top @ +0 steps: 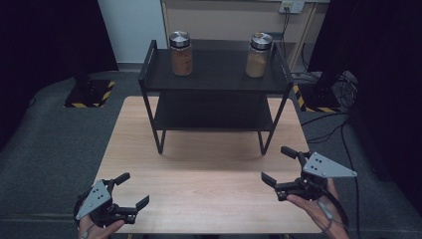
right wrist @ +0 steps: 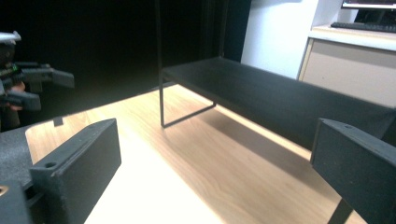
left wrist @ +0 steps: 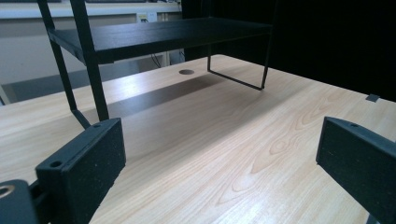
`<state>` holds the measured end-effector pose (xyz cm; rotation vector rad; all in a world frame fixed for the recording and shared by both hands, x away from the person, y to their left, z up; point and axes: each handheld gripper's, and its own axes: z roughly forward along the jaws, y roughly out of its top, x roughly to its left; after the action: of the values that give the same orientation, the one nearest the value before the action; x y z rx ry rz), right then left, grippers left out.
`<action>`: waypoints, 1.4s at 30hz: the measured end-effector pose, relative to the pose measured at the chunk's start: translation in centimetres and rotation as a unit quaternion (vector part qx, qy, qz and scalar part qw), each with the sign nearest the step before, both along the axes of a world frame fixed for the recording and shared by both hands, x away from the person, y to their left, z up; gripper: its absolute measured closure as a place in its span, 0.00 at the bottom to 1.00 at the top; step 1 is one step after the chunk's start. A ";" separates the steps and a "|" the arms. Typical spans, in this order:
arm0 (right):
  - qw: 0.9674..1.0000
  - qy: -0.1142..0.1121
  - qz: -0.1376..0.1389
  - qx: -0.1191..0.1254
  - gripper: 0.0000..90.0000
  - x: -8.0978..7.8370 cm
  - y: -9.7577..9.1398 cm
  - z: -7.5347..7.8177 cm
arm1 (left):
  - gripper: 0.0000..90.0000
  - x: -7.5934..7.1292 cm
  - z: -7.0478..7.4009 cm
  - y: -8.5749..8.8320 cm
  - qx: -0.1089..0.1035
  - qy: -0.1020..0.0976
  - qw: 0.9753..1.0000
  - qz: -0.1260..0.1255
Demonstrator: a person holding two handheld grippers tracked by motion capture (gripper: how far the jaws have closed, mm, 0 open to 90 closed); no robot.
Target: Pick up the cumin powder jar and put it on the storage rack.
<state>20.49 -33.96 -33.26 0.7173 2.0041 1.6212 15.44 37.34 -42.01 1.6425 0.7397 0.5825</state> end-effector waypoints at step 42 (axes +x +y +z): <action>0.995 0.012 -0.086 0.039 0.02 -4.4 -2.6 -8.5 | 0.00 -1.9 -1.0 0.1 -0.038 -0.058 0.995 0.065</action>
<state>16.13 -36.59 -41.76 0.9145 1.8481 1.6029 13.59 37.45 -42.98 1.4857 0.7785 0.7280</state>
